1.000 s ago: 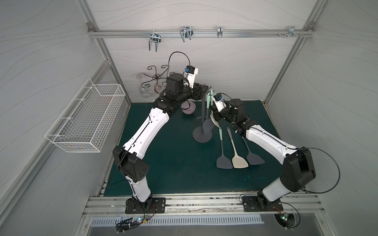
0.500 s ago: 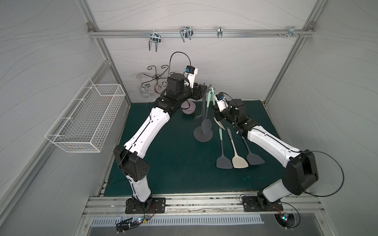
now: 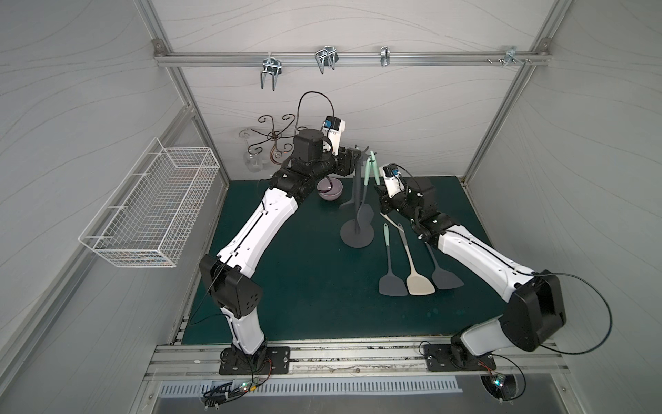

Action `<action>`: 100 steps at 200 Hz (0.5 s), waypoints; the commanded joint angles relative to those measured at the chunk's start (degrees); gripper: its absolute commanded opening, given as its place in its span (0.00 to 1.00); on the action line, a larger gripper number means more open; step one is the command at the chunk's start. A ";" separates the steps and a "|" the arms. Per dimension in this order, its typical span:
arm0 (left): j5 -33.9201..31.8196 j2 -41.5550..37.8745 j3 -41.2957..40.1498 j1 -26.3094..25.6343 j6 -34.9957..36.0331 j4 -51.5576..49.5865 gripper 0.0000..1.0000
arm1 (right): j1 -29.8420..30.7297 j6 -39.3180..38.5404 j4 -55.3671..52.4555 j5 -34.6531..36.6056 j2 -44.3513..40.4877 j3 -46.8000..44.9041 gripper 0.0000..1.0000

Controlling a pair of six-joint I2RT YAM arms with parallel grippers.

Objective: Take the spatula off the kitchen utensil rack
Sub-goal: Take off the spatula from the rack.

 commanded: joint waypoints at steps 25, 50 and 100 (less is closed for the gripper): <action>1.68 2.60 2.09 0.42 0.47 -5.36 0.38 | -2.28 9.10 25.04 0.09 -1.60 -7.05 0.00; 2.84 2.95 2.44 0.48 0.86 -6.06 0.23 | -4.72 16.68 33.76 -5.42 -0.69 -10.42 0.00; 3.48 3.57 3.00 0.53 0.67 -6.67 0.11 | -4.46 15.73 34.53 -5.52 -1.63 -9.81 0.00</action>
